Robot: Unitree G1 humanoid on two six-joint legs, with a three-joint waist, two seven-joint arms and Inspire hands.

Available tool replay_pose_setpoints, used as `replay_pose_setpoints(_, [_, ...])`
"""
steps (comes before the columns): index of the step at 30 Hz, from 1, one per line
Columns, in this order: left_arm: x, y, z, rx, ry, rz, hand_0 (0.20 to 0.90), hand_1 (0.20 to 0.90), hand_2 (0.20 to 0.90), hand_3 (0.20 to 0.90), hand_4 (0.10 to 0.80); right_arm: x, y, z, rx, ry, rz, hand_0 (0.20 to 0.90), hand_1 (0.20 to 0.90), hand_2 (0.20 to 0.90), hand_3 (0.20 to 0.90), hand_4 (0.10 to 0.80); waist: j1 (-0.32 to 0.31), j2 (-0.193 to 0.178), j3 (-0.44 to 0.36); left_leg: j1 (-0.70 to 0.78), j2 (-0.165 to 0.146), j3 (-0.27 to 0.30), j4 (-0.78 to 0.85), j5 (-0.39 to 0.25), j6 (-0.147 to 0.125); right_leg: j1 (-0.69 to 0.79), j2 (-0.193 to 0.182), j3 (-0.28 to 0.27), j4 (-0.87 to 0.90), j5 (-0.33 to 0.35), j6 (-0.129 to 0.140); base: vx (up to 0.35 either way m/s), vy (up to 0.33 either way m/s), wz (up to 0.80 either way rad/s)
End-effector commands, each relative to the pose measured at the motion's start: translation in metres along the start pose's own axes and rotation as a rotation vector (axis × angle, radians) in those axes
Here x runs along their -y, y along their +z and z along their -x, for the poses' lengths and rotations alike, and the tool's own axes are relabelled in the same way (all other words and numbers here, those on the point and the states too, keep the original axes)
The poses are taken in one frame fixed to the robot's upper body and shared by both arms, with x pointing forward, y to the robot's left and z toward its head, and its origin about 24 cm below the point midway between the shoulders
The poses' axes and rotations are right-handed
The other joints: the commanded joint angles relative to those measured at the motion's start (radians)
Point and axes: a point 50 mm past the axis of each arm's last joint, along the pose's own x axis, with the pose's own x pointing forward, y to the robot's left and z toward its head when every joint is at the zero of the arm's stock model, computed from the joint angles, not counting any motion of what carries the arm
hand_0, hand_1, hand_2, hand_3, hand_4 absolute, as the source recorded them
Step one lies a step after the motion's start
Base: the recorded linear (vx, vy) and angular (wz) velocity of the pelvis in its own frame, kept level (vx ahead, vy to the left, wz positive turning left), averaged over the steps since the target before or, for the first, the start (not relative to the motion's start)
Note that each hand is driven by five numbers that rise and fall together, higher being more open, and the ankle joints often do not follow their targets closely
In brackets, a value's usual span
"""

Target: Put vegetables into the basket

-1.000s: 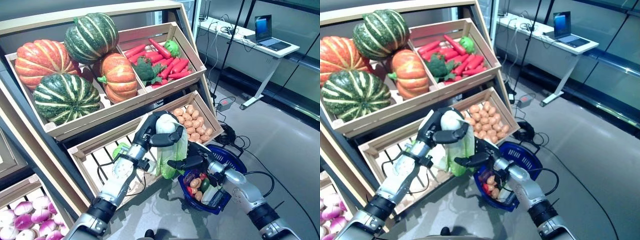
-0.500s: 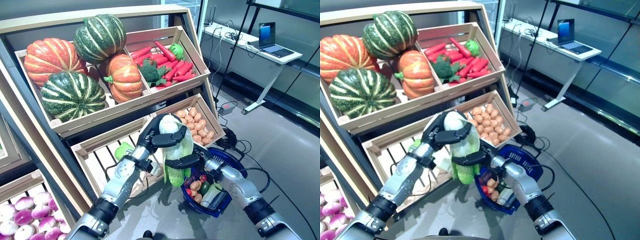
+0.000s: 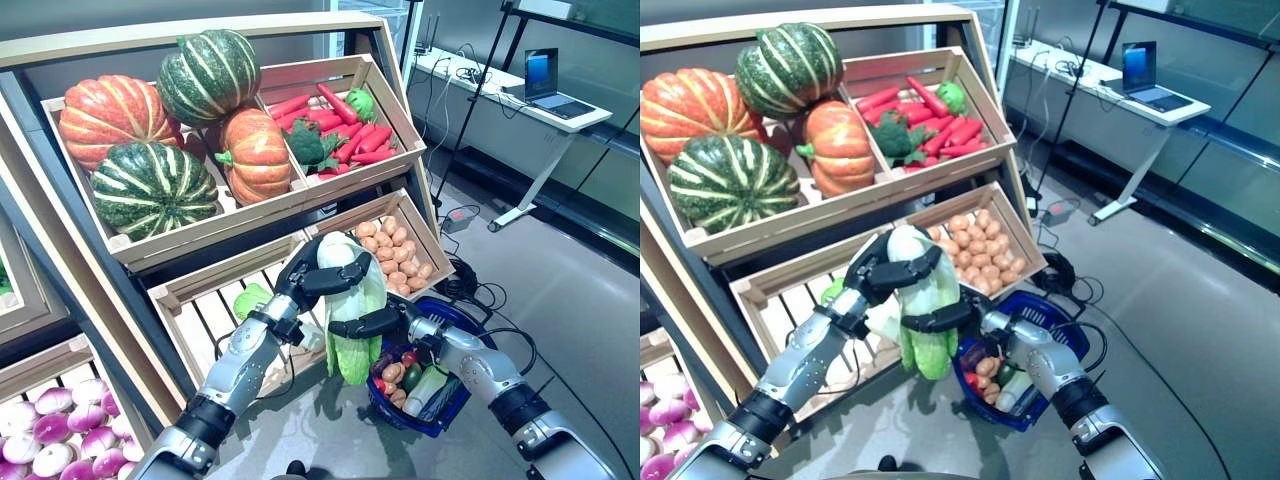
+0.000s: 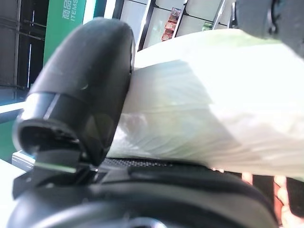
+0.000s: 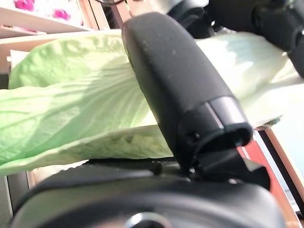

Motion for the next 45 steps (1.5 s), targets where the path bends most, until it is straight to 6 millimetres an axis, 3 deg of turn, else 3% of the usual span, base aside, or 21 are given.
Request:
replay_pose_setpoints(1, [0.086, 0.040, -0.038, 0.299, -0.410, 0.208, 0.300, 0.300, 0.300, 0.300, 0.400, -0.047, 0.061, -0.035, 0.333, 0.294, -0.139, 0.300, 0.300, 0.300, 0.300, 0.400, 0.026, 0.003, -0.077, 0.040, 0.002, -0.014, 0.001, -0.103, -0.019, -0.044, -0.049, 0.007, 0.013, 0.079, -0.018, 0.000, 0.000, 0.00])
replay_pose_setpoints(14, [0.076, 0.059, -0.038, 0.383, -0.335, 0.185, 0.300, 0.300, 0.300, 0.300, 0.400, -0.031, 0.053, -0.026, 0.349, 0.210, -0.179, 0.300, 0.300, 0.300, 0.300, 0.400, 0.020, 0.008, -0.081, 0.034, -0.002, -0.018, 0.001, -0.101, -0.016, -0.045, -0.048, 0.012, 0.002, 0.086, -0.019, 0.006, 0.001, 0.01])
replay_pose_setpoints(19, [0.069, 0.057, -0.036, 0.368, -0.290, 0.170, 0.300, 0.300, 0.300, 0.300, 0.400, -0.024, 0.051, -0.021, 0.363, 0.173, -0.193, 0.300, 0.300, 0.300, 0.300, 0.400, 0.017, 0.008, -0.080, 0.031, 0.002, -0.010, 0.001, -0.098, -0.018, -0.053, -0.049, 0.013, 0.002, 0.092, -0.015, 0.000, 0.000, 0.00])
replay_pose_setpoints(20, [0.067, 0.056, -0.036, 0.359, -0.277, 0.172, 0.702, 0.702, 0.702, 0.702, 0.668, -0.023, 0.050, -0.020, 0.366, 0.165, -0.194, 0.300, 0.300, 0.300, 0.300, 0.400, 0.017, 0.009, -0.079, 0.031, 0.002, -0.008, 0.001, -0.097, -0.017, -0.055, -0.049, 0.014, 0.004, 0.093, -0.015, 0.000, 0.000, 0.00])
replay_pose_setpoints(21, [0.066, 0.055, -0.036, 0.353, -0.277, 0.173, 0.900, 0.900, 0.900, 0.900, 0.800, -0.023, 0.050, -0.020, 0.368, 0.160, -0.196, 0.300, 0.300, 0.300, 0.300, 0.400, 0.017, 0.009, -0.079, 0.031, 0.003, -0.007, 0.001, -0.097, -0.017, -0.056, -0.049, 0.015, 0.005, 0.093, -0.015, 0.000, 0.000, 0.00])
replay_pose_setpoints(30, [0.044, 0.049, -0.024, 0.307, -0.199, 0.087, 0.900, 0.900, 0.900, 0.900, 0.800, 0.002, 0.035, 0.000, 0.380, 0.011, -0.190, 0.300, 0.300, 0.300, 0.300, 0.400, 0.009, 0.012, -0.076, 0.035, 0.006, 0.005, 0.001, -0.101, -0.014, -0.058, -0.045, 0.026, 0.002, 0.092, -0.017, 0.002, 0.001, 0.00])
replay_pose_setpoints(37, [0.009, 0.045, -0.001, 0.298, -0.046, 0.019, 0.900, 0.900, 0.900, 0.900, 0.800, 0.042, 0.009, 0.048, 0.421, -0.239, -0.231, 0.300, 0.300, 0.300, 0.300, 0.400, -0.009, 0.014, -0.062, 0.030, 0.020, 0.024, 0.001, -0.097, -0.016, -0.072, -0.039, 0.044, 0.009, 0.091, -0.016, 0.009, 0.016, -0.06])
replay_pose_setpoints(45, [-0.006, 0.041, 0.007, 0.306, 0.072, -0.008, 0.900, 0.900, 0.900, 0.900, 0.800, 0.073, -0.008, 0.087, 0.452, -0.445, -0.253, 0.300, 0.300, 0.300, 0.300, 0.400, -0.025, 0.009, -0.024, 0.033, 0.028, 0.037, 0.001, -0.099, -0.015, -0.087, -0.026, 0.062, 0.030, 0.081, -0.022, 0.000, -0.004, -0.06])
